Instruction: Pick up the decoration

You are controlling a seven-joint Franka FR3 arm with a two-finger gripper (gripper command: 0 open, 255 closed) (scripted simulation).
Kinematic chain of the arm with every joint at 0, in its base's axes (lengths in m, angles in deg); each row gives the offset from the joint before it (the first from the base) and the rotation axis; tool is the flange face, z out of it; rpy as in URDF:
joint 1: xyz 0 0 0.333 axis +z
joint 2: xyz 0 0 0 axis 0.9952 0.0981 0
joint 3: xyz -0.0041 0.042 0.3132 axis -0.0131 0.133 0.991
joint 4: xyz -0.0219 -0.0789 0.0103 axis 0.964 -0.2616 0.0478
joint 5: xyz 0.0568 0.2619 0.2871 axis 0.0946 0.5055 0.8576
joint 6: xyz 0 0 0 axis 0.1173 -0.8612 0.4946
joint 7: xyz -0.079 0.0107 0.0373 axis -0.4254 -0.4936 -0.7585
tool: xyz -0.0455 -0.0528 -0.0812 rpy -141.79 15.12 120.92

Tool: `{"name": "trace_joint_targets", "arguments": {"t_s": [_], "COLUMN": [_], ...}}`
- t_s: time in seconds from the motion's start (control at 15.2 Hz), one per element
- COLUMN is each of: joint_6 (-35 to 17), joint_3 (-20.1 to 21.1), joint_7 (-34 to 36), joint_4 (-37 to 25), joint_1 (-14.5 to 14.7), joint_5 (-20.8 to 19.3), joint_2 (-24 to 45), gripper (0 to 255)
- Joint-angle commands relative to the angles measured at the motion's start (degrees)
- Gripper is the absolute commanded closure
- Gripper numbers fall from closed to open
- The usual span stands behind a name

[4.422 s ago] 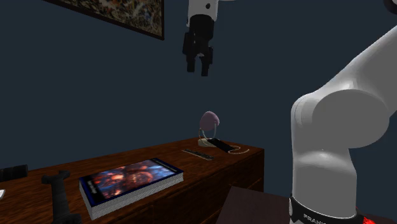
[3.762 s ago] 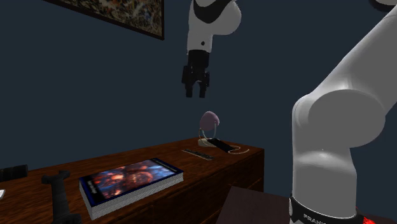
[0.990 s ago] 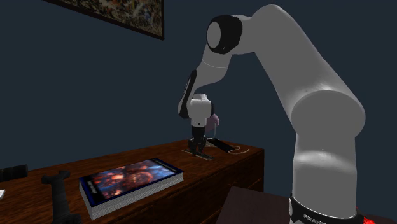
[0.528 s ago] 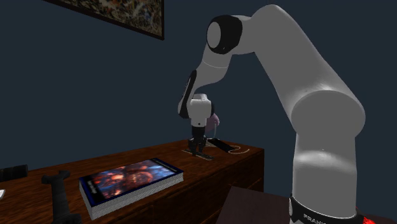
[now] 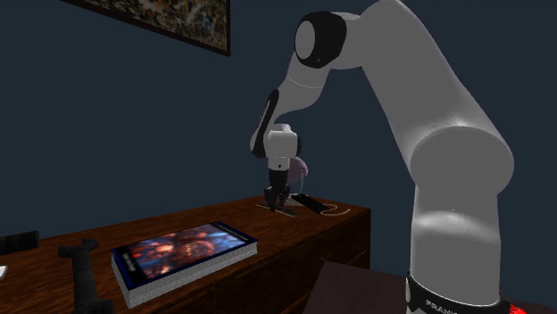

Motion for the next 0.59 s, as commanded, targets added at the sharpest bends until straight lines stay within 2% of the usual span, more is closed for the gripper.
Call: {"name": "trace_joint_targets", "arguments": {"t_s": [0.0, 0.53], "joint_6": [1.11, 5.27], "joint_3": [-0.55, -2.08], "joint_7": [0.53, 2.43], "joint_4": [0.04, -0.88], "joint_1": [0.39, 1.53], "joint_5": [-0.85, -3.61], "joint_2": [-1.24, -4.91], "gripper": [255, 255]}}
